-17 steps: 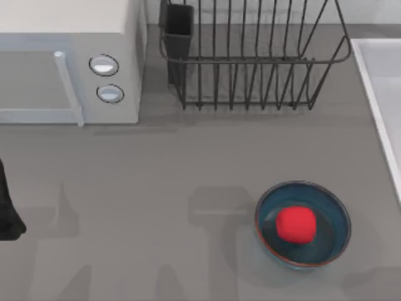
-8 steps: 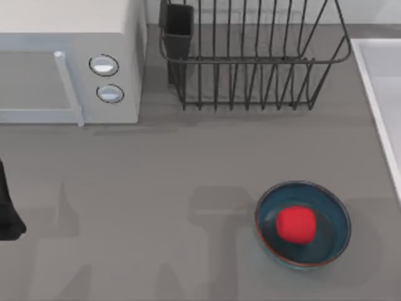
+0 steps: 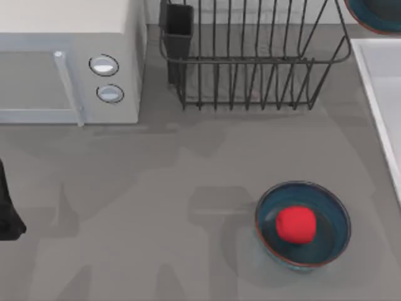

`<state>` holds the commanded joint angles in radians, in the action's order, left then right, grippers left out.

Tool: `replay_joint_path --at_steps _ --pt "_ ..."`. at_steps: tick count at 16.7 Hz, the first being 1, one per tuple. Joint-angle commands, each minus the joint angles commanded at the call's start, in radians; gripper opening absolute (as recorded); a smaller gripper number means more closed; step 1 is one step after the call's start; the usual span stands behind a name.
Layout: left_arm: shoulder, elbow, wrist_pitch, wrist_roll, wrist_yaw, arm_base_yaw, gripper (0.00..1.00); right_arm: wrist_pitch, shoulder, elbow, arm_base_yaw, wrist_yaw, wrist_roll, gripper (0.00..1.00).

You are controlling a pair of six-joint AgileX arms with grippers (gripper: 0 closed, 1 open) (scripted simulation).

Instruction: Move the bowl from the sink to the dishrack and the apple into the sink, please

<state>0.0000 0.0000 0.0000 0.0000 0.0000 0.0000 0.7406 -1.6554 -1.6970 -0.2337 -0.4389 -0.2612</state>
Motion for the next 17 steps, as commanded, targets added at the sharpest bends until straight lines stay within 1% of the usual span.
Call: replay_joint_path --at_steps 2,4,8,10,12,17 --pt "0.000 0.000 0.000 0.000 0.000 0.000 1.00 -0.172 -0.013 0.008 -0.159 -0.092 0.079 0.00" --pt "0.000 0.000 0.000 0.000 0.000 0.000 1.00 -0.339 -0.019 0.017 -0.290 -0.177 0.147 0.00" --pt "0.000 0.000 0.000 0.000 0.000 0.000 1.00 -0.612 -0.017 0.033 -0.473 -0.315 0.244 0.00" --pt "0.000 0.000 0.000 0.000 0.000 0.000 1.00 -0.693 -0.012 0.039 -0.529 -0.359 0.271 0.00" --pt "0.000 0.000 0.000 0.000 0.000 0.000 1.00 -0.731 -0.010 0.042 -0.558 -0.381 0.283 0.00" --pt "0.000 0.000 0.000 0.000 0.000 0.000 1.00 -0.732 -0.012 0.041 -0.558 -0.379 0.285 0.00"
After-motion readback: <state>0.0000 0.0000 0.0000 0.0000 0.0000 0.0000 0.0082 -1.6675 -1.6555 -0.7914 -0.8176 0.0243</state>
